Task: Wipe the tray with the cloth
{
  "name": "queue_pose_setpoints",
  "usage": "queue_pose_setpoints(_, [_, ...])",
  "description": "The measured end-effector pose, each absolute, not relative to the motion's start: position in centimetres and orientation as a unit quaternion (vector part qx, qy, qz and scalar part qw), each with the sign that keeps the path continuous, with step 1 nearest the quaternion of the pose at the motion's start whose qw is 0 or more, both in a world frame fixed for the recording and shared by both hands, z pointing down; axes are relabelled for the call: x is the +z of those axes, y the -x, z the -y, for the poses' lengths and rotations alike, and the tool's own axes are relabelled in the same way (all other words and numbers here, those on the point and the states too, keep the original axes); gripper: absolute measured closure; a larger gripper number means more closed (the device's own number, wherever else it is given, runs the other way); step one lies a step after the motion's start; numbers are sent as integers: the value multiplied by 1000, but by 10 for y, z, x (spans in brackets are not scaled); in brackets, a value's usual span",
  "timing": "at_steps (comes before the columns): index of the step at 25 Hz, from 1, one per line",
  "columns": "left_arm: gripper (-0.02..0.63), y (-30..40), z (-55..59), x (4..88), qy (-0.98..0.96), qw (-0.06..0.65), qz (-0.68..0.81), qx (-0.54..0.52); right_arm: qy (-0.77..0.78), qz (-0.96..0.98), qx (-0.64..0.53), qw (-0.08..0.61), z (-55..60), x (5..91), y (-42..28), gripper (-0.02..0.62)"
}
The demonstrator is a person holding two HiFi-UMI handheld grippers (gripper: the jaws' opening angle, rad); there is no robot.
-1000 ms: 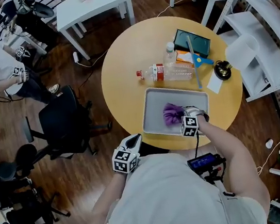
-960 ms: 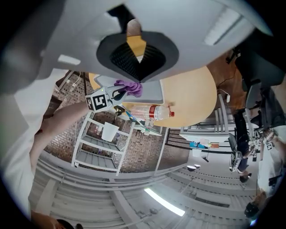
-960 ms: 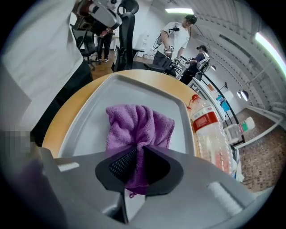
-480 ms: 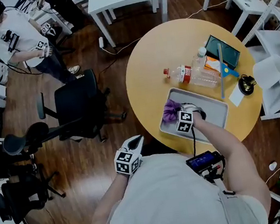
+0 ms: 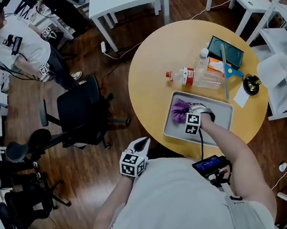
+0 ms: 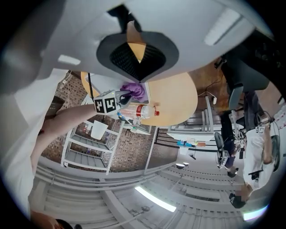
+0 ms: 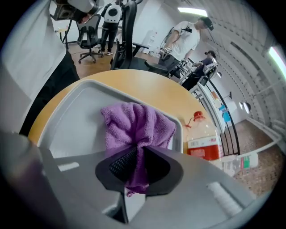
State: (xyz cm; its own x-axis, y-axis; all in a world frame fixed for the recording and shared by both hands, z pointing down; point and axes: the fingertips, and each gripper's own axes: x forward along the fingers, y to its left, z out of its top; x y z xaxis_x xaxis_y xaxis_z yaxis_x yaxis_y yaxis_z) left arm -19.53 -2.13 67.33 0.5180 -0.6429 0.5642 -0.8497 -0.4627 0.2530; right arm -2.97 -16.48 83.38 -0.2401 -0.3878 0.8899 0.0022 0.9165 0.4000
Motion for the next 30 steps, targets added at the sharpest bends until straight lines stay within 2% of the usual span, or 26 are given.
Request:
queue_pose_setpoints(17, [606, 66, 35, 679, -908, 217, 283, 219, -291, 703, -42, 648, 89, 838, -199, 549])
queue_pose_setpoints(30, [606, 82, 23, 679, -896, 227, 304, 231, -278, 692, -96, 660, 90, 834, -217, 547])
